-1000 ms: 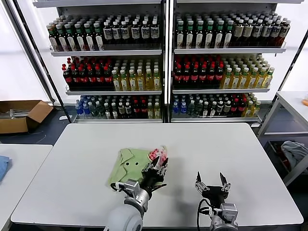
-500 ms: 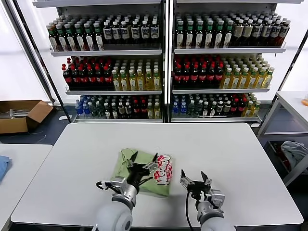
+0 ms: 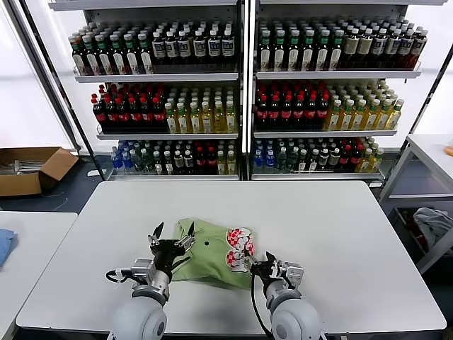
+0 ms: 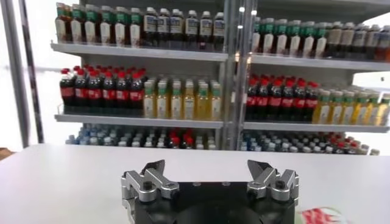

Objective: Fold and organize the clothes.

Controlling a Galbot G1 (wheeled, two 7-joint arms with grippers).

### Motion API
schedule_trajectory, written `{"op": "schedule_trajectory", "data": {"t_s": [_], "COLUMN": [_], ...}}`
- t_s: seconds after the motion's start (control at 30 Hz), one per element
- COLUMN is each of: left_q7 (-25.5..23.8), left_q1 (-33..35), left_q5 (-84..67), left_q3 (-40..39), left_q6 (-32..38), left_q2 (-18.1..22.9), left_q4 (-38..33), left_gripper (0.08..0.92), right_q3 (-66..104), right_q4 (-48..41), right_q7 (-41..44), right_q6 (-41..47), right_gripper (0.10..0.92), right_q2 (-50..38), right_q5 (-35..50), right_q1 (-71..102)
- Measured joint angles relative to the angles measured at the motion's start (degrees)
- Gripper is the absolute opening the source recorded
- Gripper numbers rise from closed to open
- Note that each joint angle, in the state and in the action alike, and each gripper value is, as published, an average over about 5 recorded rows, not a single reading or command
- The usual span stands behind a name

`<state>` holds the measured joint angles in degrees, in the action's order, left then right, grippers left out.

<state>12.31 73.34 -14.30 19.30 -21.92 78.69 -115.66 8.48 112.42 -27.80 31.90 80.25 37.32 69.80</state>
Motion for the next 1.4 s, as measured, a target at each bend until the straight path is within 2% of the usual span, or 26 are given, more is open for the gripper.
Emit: {"op": "schedule_trajectory", "data": {"t_s": [0.1, 0.73, 0.83, 1.27, 1.4], "left_q7": [0.2, 1.4, 1.4, 1.5, 1.6], "left_q1": [0.1, 1.6, 1.8, 2.7, 3.1], "left_q5": [0.1, -0.3, -0.3, -0.1, 0.1], "left_q3": [0.6, 2.9, 3.0, 1.8, 1.7], "left_q6": [-0.1, -0.5, -0.4, -0.4, -0.4], "left_q2": [-0.1, -0.3, -0.4, 0.8, 1.1], "left_q4": [0.0, -0.8, -1.2, -2.4, -2.8], "left_gripper": [0.823, 0.823, 0.823, 0.823, 0.823], "right_q3": [-0.8, -1.9, -1.2, 4.4, 5.7], "right_q4": [-0.7, -0.2, 0.9, -0.2, -1.3], "right_q7": [-0.5, 1.3, 1.8, 4.4, 5.5], "right_q6": [0.3, 1.1, 1.2, 1.3, 1.2], "right_gripper": [0.654, 0.134, 0.106, 0.106, 0.163], "right_q2": [0.0, -1.1, -2.7, -12.2, -13.2], "right_q5": [0.2, -2.6, -3.1, -7.6, -11.2], "right_q1": [-0.4, -0.5, -0.3, -1.0, -0.4]}}
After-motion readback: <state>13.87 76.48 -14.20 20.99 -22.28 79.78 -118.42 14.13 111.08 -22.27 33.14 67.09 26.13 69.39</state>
